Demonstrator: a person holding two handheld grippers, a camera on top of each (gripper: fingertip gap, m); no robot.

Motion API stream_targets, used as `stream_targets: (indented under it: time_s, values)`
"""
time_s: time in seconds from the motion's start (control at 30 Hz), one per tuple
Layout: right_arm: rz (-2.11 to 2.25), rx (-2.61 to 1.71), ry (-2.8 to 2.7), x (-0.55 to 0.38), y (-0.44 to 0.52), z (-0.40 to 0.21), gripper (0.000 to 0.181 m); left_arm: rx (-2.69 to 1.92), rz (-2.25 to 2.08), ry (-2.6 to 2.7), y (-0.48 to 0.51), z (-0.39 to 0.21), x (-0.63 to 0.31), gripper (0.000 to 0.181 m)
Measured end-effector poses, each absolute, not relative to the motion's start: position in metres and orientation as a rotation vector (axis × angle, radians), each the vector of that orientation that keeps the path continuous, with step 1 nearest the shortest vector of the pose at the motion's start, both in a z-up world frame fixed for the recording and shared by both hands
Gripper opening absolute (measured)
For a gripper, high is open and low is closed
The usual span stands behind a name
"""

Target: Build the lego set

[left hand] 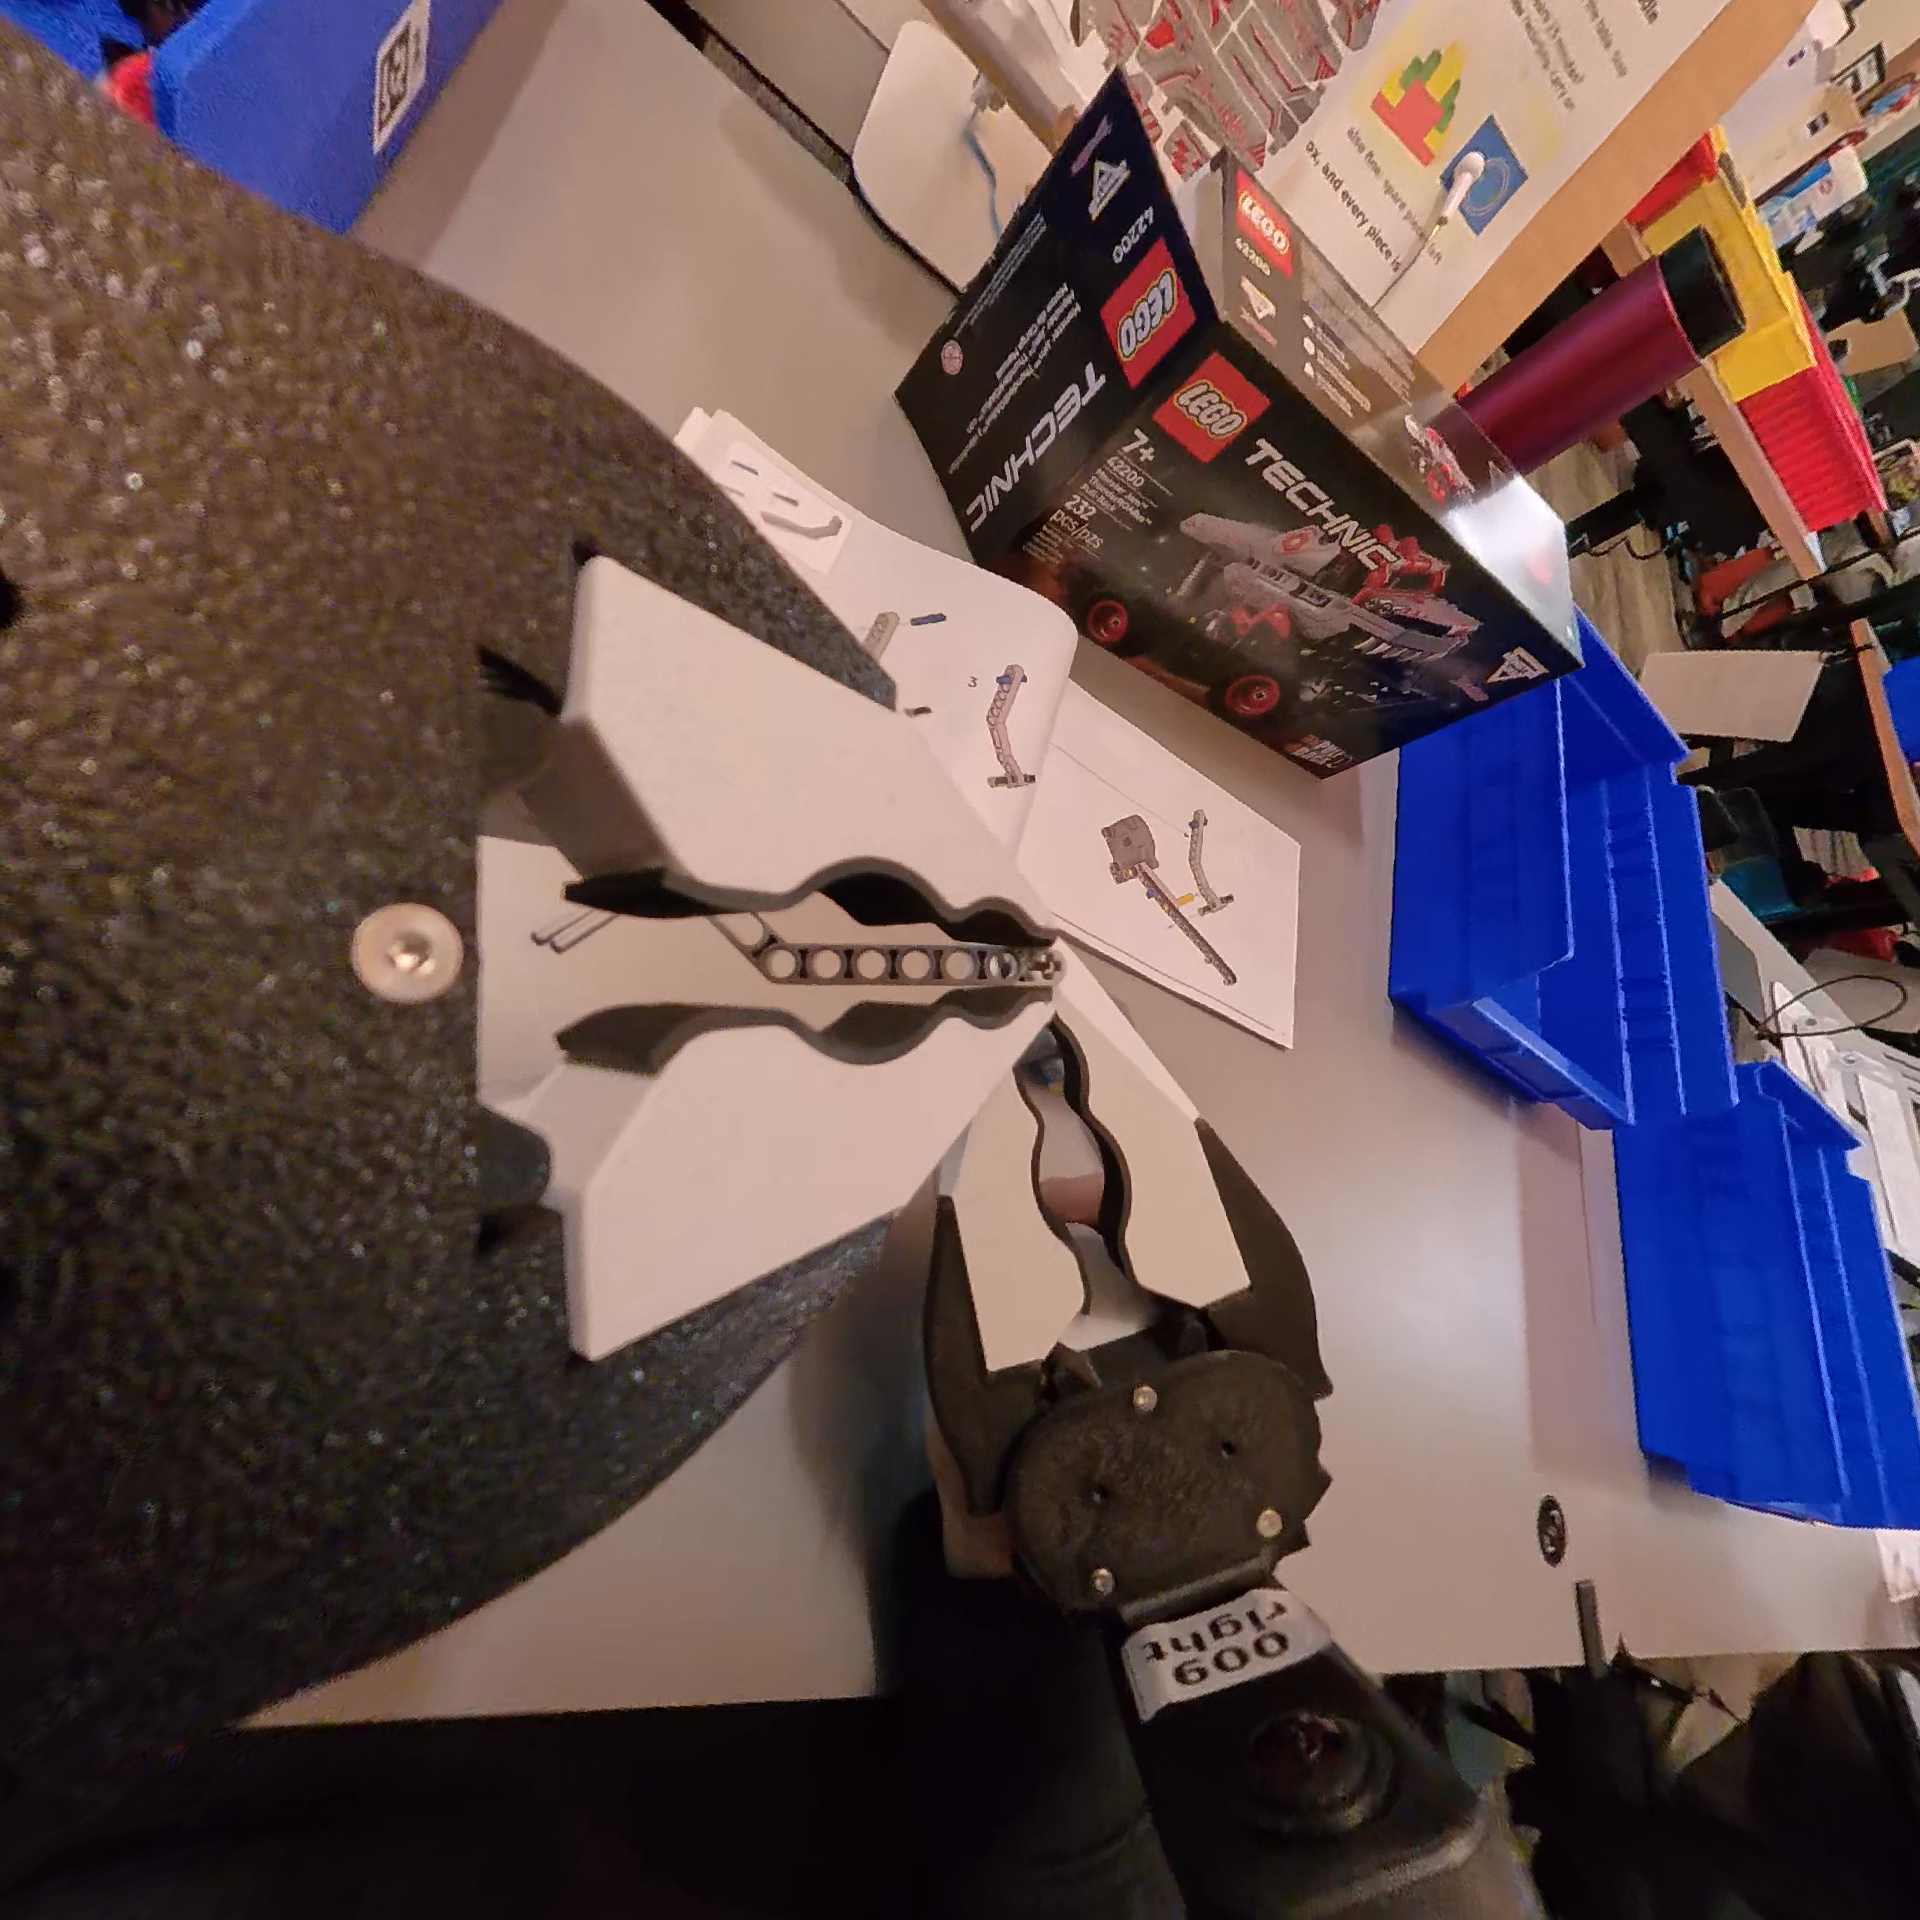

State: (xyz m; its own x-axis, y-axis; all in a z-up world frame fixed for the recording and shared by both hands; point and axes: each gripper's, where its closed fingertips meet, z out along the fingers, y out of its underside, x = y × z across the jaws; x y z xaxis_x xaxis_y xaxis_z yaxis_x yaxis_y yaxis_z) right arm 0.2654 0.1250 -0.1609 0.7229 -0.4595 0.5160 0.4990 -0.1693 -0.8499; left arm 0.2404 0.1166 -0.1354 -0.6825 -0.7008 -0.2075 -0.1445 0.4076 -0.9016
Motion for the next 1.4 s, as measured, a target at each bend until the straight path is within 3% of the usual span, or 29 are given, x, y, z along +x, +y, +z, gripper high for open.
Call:
stream_targets:
  time_s: [0.97,1.2,1.4]
  values:
    - [-1.249,-1.591,0.005,0.29,0.104,-0.157,0.001,-0.92,-1.46,1.875,0.109,-0.137,0.261,0.005]
    - [-1.417,-1.637,-0.072,0.292,0.104,-0.159,0.001,-1.162,-1.845,1.866,0.112,-0.142,0.263,0.006]
    - [-1.49,-1.706,-0.11,0.297,0.105,-0.167,0.0,-1.238,-1.875,1.872,0.115,-0.153,0.268,0.006]
